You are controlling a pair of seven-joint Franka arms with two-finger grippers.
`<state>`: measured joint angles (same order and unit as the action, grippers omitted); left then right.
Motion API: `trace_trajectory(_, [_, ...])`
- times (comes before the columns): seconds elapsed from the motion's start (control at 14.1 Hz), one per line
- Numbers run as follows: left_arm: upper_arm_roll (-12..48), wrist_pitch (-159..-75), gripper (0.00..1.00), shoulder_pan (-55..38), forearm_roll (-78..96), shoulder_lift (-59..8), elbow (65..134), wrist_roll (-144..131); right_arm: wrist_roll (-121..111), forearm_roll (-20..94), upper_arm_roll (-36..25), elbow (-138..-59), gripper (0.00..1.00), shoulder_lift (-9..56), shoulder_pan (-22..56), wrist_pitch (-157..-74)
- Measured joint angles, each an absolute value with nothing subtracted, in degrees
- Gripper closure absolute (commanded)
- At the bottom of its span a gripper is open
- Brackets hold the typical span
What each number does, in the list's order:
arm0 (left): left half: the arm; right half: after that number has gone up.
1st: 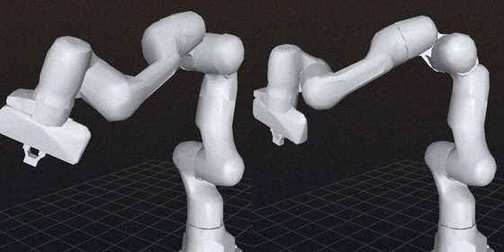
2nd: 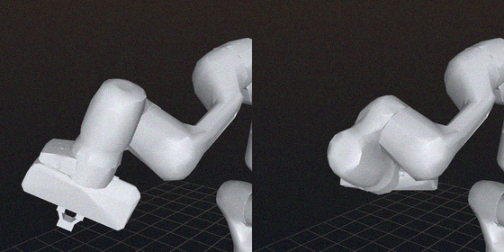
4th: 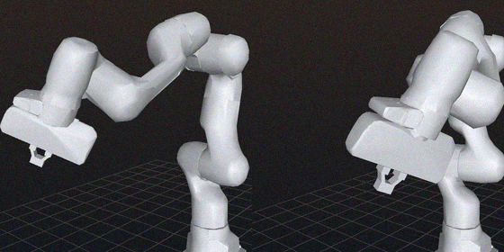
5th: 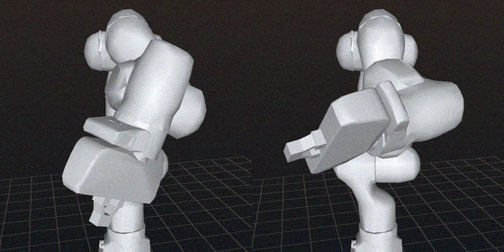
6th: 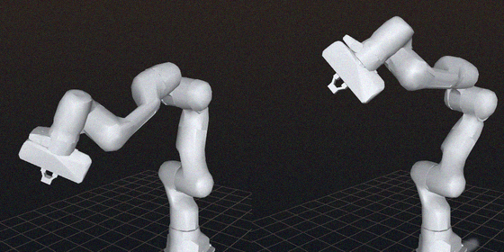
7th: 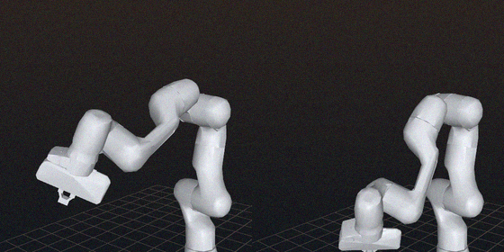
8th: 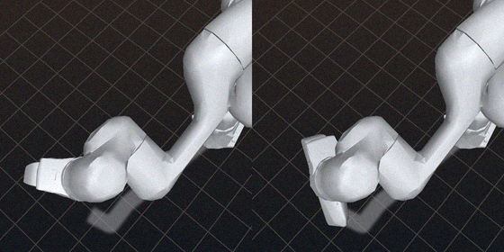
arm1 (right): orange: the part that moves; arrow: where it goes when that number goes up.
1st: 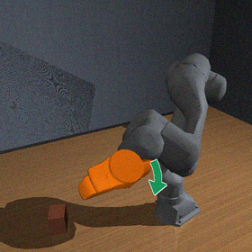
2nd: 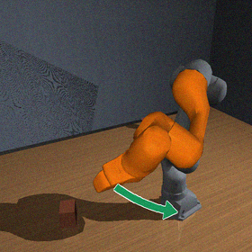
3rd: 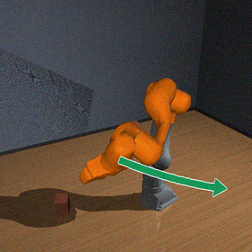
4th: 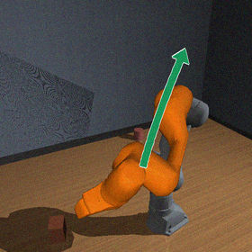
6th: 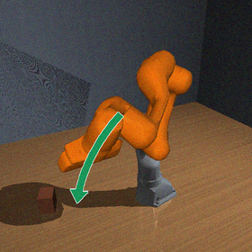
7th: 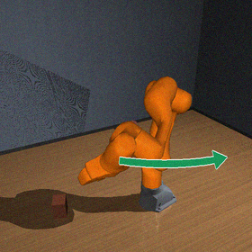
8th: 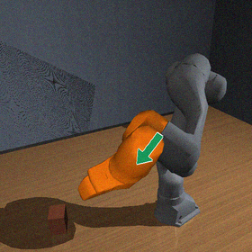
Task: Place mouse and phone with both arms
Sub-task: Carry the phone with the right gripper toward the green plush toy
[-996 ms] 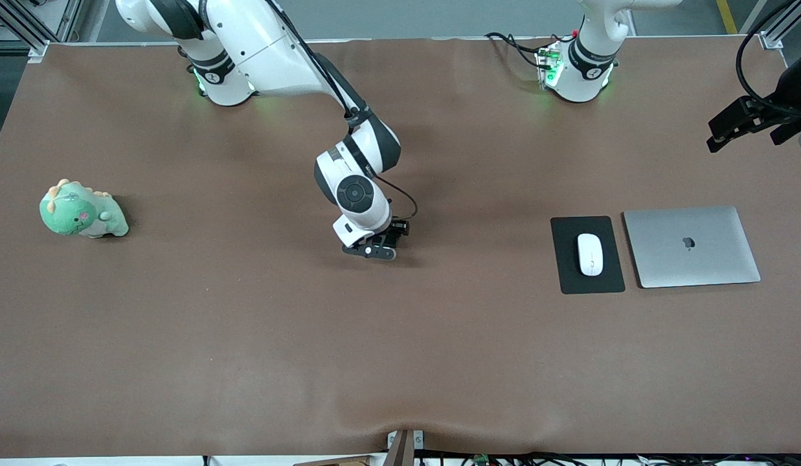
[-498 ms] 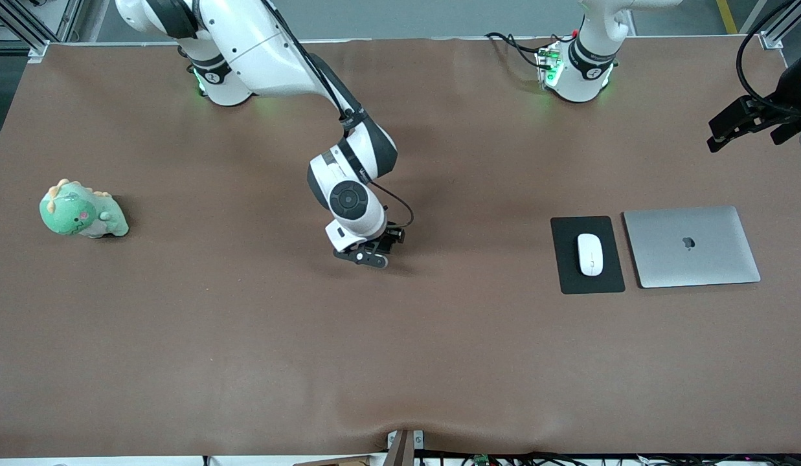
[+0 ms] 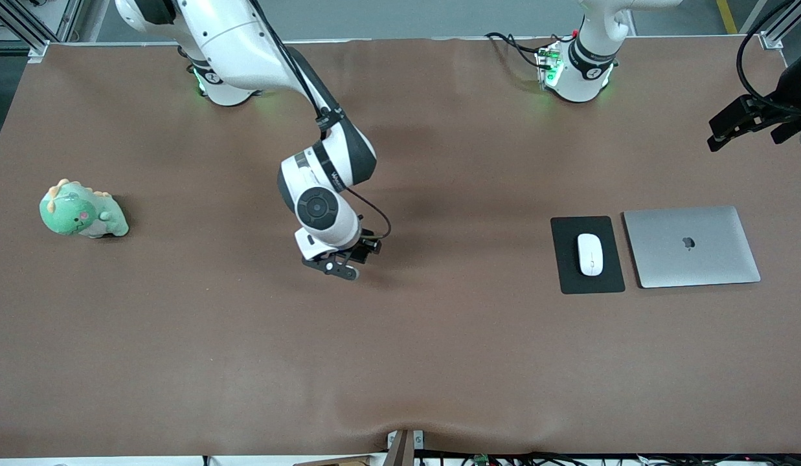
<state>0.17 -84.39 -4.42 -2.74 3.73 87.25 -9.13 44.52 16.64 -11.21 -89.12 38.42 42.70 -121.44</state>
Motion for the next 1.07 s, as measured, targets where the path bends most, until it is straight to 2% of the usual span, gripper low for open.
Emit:
trace_trajectory(0.28, [0.2, -84.4, 0.00, -4.5, -2.7, 3.7, 87.2, -9.1, 42.3, 16.6, -11.7, -91.0, 1.00, 35.4, 38.2, -120.1])
trace_trajectory(0.85, [0.4, -84.1, 0.00, -5.0, -2.7, 3.6, 87.4, -9.2, 26.7, 16.4, -12.2, -102.2, 1.00, 27.5, 27.5, -120.4])
trace_trajectory(1.07, [1.5, -84.1, 0.00, -5.1, -2.7, 3.6, 87.4, -9.3, 18.8, 16.0, -14.4, -106.8, 1.00, 26.0, 26.2, -123.8])
